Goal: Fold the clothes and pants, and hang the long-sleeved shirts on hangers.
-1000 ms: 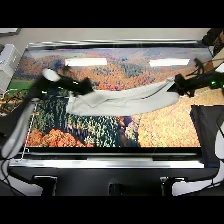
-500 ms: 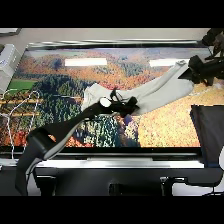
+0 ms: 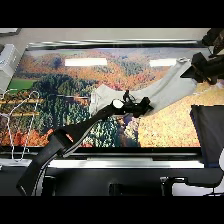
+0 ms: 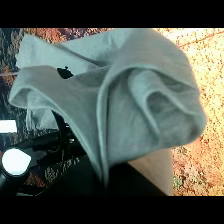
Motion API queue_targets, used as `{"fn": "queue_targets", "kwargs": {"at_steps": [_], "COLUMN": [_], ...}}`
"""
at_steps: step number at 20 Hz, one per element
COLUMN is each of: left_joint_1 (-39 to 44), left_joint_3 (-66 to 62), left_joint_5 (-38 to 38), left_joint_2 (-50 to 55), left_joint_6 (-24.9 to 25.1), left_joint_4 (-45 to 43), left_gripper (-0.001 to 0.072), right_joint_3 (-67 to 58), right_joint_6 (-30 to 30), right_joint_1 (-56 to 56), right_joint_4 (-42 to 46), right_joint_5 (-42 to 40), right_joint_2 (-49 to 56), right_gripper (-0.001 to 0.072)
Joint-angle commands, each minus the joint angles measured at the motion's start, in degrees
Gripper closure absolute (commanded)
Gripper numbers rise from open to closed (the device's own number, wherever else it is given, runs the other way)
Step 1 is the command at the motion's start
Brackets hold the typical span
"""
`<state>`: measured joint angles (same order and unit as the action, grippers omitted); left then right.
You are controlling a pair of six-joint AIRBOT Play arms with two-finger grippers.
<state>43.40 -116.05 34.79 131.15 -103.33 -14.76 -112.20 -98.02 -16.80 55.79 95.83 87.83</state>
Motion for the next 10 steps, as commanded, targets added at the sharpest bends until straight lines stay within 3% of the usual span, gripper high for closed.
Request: {"fn": "queue_targets", "kwargs": {"at_steps": [1, 5, 10], "left_joint_1": [-5.22, -17.33, -33.64], "left_joint_3": [-1.27, -1.27, -1.27], "left_joint_5": [10.47, 22.45, 35.91], "left_joint_2": [-2.84, -14.08, -30.73], "left_joint_6": [4.42, 9.57, 9.53], "left_joint_4": [-3.04, -10.27, -21.7], "left_gripper": [0.0693, 0.0692, 0.0692], "right_joint_3": [-0.09, -0.07, -0.04], "right_joint_6": [0.07, -2.34, -6.54], "right_joint_1": [0.09, 4.09, 19.28], "right_joint_4": [0.42, -0.76, -1.07], "right_joint_5": [-2.36, -3.58, -16.11], "right_joint_2": [0.26, 2.86, 6.91], "right_gripper": [0.0678, 0.0679, 0.0679]}}
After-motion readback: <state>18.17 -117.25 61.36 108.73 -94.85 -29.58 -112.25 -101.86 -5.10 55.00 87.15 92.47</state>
